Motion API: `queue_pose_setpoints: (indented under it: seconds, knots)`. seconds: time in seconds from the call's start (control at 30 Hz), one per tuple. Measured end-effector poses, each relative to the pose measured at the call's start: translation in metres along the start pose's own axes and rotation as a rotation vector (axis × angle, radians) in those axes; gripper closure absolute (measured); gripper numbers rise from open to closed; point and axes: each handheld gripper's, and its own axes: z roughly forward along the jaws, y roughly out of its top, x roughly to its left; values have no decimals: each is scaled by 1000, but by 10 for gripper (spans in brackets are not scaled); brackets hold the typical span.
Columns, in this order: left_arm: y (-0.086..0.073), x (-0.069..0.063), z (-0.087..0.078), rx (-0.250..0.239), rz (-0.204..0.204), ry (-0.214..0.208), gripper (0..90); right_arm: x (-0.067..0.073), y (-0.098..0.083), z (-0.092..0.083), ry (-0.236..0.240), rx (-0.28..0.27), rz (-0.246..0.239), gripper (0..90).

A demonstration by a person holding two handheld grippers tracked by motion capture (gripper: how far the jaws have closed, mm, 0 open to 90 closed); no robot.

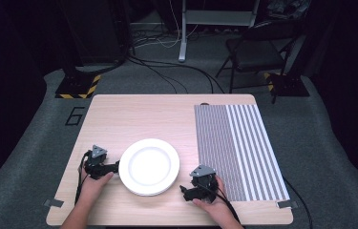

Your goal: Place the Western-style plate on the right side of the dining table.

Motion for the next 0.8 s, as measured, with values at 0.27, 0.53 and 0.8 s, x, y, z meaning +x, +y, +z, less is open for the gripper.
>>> queue_pose_setpoints:
  seconds: [0.27,0.53,0.8]
  knots:
    - [1,1,-1,18,4,-13,223,0,0,0,1,1,0,85]
    - [1,1,-1,16,3,-6,223,0,0,0,-2,1,2,84]
    - [-1,0,-1,6,6,-6,222,0,0,0,-2,1,2,83]
